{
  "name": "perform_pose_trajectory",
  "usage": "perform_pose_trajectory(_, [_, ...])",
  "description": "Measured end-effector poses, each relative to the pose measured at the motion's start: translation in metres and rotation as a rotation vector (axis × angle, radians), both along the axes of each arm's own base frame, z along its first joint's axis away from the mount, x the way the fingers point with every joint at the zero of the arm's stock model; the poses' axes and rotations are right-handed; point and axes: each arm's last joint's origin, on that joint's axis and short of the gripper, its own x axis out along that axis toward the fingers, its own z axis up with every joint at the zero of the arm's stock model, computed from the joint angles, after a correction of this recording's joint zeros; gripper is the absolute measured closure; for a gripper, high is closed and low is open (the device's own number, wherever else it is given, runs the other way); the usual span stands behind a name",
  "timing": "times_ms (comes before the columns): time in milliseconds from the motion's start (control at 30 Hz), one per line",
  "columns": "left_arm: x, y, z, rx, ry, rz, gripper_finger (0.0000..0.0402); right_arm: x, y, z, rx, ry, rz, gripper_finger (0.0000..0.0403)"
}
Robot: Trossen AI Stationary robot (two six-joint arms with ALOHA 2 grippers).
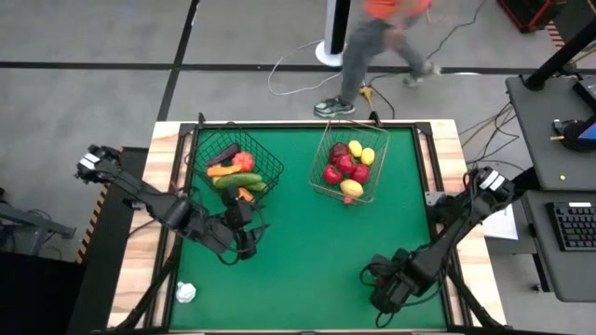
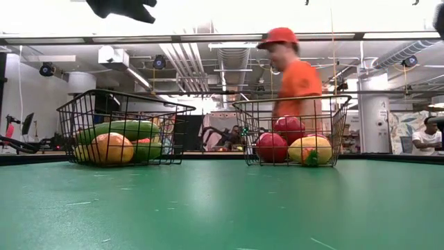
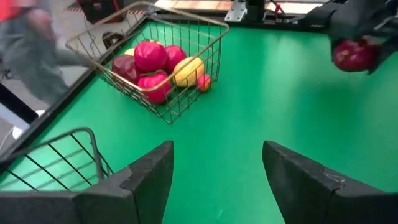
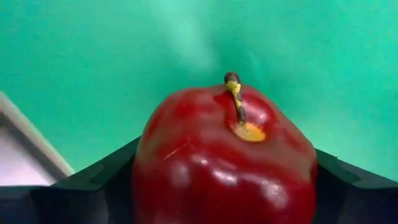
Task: Sort produce into baskets
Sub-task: Put the red apple into the gold wire basket
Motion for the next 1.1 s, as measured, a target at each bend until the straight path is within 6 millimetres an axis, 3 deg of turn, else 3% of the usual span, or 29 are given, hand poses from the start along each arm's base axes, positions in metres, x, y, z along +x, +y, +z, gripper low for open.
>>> perform_pose_trajectory(267, [0.012,-0.012,-0.018,-0.089,0.0,0.058,0.0173,0.049,-0.007,0.054,-0.204,-0.374,0.157,0.0092])
perform_pose_trajectory(467, [0.003,-0.032,-0.008,-0.185,-0.045,0.023,0.0173,0.084,-0.041,0.088,-0.524,-0.511,0.271,0.0097])
perform_pose_trajectory(667, [-0.009,-0.047,0.008,-0.303,-0.014,-0.076,0.0173,0.111,-0.119,0.105,-0.843,-0.374,0.143,0.0094])
perform_pose_trajectory(800, [-0.015,-0.053,0.013,-0.338,0.01,-0.095,0.0173,0.116,-0.183,0.106,-0.923,-0.207,0.002,0.0092])
perform_pose_trajectory(900, [-0.019,-0.056,0.014,-0.386,0.043,-0.097,0.0173,0.114,-0.229,0.104,-0.891,-0.103,-0.102,0.0087])
perform_pose_trajectory(1100, [-0.029,-0.061,0.012,-0.458,0.092,-0.05,0.0173,0.102,-0.309,0.1,-0.672,-0.011,-0.253,0.0063])
